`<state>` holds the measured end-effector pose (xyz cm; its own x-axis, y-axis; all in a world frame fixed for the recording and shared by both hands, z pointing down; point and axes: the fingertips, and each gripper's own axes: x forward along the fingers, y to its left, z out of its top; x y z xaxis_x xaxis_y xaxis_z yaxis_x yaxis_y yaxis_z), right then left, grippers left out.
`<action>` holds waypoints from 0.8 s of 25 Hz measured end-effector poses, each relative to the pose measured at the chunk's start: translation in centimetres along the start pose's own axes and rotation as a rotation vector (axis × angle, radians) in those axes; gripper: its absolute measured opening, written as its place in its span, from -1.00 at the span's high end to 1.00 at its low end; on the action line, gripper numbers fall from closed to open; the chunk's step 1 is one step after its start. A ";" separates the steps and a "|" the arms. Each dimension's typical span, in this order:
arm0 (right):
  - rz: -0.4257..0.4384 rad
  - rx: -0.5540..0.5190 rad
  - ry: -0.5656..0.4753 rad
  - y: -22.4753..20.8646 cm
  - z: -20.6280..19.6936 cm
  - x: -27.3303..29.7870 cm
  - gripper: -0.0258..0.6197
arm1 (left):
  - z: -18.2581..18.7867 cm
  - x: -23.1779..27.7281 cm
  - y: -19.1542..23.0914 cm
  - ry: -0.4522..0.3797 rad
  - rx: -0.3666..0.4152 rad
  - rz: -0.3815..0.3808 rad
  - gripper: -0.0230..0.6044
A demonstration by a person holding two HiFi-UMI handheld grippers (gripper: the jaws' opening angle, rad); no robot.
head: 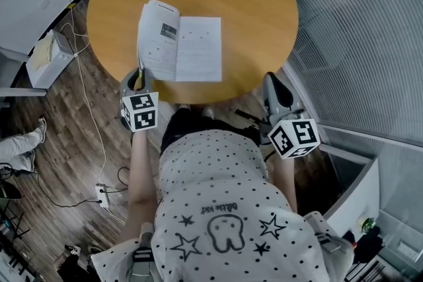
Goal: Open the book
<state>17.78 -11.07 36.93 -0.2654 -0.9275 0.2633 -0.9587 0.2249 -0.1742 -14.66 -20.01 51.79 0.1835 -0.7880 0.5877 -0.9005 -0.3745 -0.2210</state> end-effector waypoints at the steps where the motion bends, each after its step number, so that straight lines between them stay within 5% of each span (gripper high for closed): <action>1: -0.002 -0.001 0.000 0.0 0.0 -0.1 0.91 | -0.2 0.0 0.1 0.001 -0.005 0.003 0.77; 20: -0.051 -0.030 0.005 1.2 0.7 -0.3 0.91 | -4.0 2.0 2.2 0.062 -0.054 -0.005 0.76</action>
<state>16.79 -10.75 35.98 -0.2165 -0.9364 0.2762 -0.9736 0.1864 -0.1315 -17.85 -20.45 55.61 0.1646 -0.7537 0.6362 -0.9200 -0.3499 -0.1765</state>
